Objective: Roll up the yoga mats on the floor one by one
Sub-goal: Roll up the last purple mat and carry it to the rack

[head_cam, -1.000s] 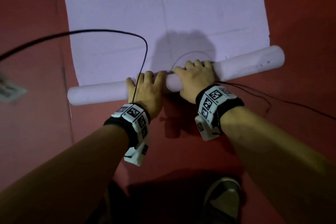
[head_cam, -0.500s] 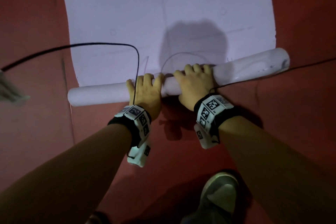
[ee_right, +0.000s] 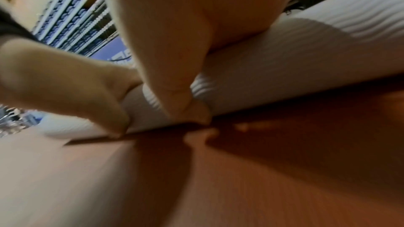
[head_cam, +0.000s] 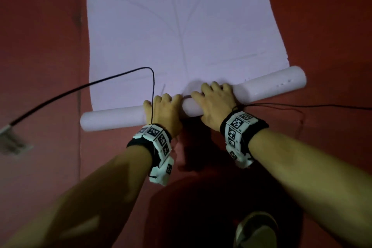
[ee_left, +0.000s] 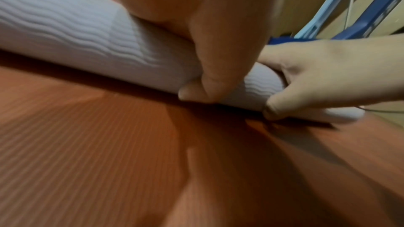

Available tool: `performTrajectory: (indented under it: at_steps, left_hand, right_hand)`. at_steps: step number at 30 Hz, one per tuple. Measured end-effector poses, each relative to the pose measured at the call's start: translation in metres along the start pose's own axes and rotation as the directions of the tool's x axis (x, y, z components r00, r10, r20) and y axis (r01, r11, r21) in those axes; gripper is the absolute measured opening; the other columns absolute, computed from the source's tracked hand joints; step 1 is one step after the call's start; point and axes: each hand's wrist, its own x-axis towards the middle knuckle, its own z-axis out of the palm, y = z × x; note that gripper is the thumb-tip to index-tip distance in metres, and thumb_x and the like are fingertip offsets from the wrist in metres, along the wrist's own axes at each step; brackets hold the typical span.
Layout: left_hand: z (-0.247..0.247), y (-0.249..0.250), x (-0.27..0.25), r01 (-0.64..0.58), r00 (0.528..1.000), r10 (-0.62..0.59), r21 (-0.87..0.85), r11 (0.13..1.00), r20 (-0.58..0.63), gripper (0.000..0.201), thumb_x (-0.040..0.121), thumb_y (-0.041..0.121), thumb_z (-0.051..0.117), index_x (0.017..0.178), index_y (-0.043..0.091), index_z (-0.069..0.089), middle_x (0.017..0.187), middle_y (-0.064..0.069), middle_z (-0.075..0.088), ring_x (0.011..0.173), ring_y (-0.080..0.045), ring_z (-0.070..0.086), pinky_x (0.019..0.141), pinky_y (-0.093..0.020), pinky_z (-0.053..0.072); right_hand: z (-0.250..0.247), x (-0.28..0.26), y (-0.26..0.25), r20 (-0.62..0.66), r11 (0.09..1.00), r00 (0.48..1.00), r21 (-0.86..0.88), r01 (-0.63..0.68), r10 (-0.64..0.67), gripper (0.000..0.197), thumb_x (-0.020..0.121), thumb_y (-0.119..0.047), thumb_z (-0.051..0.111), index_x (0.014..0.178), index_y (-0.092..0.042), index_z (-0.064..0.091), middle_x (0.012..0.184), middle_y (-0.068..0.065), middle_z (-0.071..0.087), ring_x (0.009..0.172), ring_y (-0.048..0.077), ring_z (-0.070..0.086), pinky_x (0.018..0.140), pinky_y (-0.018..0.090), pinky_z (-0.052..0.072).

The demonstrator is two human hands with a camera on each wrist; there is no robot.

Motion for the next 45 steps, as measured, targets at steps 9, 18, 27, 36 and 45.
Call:
performTrajectory:
  at_steps: [9, 18, 27, 36, 45]
  left_hand:
    - [-0.015, -0.008, -0.006, -0.017, 0.999, 0.018, -0.026, 1.000, 0.047, 0.062, 0.079, 0.027, 0.066, 0.136, 0.033, 0.042, 0.126, -0.004, 0.048, 0.119, -0.031, 0.044, 0.105, -0.055, 0.032]
    - [-0.008, -0.008, -0.007, -0.018, 0.997, 0.018, 0.001, 1.000, 0.072, 0.062, 0.080, 0.020, 0.065, 0.136, 0.032, 0.041, 0.123, -0.002, 0.048, 0.119, -0.029, 0.043, 0.102, -0.052, 0.030]
    - [-0.024, -0.015, -0.002, -0.074, 0.943, 0.088, -0.056, 0.996, 0.322, 0.054, 0.083, 0.031, 0.063, 0.134, 0.032, 0.045, 0.127, -0.003, 0.052, 0.122, -0.030, 0.047, 0.102, -0.052, 0.034]
    - [0.004, -0.009, -0.036, 0.005, 1.000, -0.005, 0.009, 1.000, 0.004, 0.066, 0.071, 0.034, 0.074, 0.129, 0.034, 0.043, 0.118, -0.001, 0.047, 0.113, -0.029, 0.044, 0.102, -0.052, 0.030]
    - [-0.006, -0.017, -0.013, -0.013, 0.993, 0.021, -0.071, 0.997, 0.119, 0.048, 0.078, 0.030, 0.067, 0.123, 0.031, 0.053, 0.116, 0.001, 0.055, 0.114, -0.027, 0.049, 0.100, -0.048, 0.034]
  right_hand:
    - [-0.021, 0.014, 0.004, 0.160, 0.998, 0.986, 0.060, 0.033, -0.042, 0.061, 0.078, -0.036, 0.065, 0.135, -0.035, 0.043, 0.123, 0.002, 0.050, 0.111, 0.029, 0.050, 0.086, 0.044, 0.039]
    - [-0.015, 0.011, -0.002, 0.189, 0.998, 0.981, 0.064, 0.027, -0.038, 0.066, 0.075, -0.038, 0.066, 0.137, -0.033, 0.042, 0.124, 0.001, 0.050, 0.111, 0.027, 0.050, 0.087, 0.043, 0.036]
    - [-0.001, -0.024, -0.008, 0.072, 0.999, 0.997, -0.045, -0.005, 0.008, 0.066, 0.073, -0.036, 0.070, 0.133, -0.032, 0.042, 0.121, 0.002, 0.053, 0.111, 0.028, 0.050, 0.092, 0.044, 0.033]
    - [-0.013, -0.012, -0.004, 0.183, 1.000, 0.983, 0.016, 0.005, -0.008, 0.059, 0.078, -0.043, 0.065, 0.131, -0.032, 0.043, 0.118, 0.002, 0.055, 0.109, 0.027, 0.052, 0.088, 0.042, 0.036]
    - [0.001, -0.030, -0.009, 0.020, 0.995, 1.000, -0.096, -0.021, 0.023, 0.063, 0.071, -0.030, 0.072, 0.127, -0.025, 0.046, 0.118, 0.004, 0.052, 0.108, 0.030, 0.050, 0.096, 0.048, 0.034]
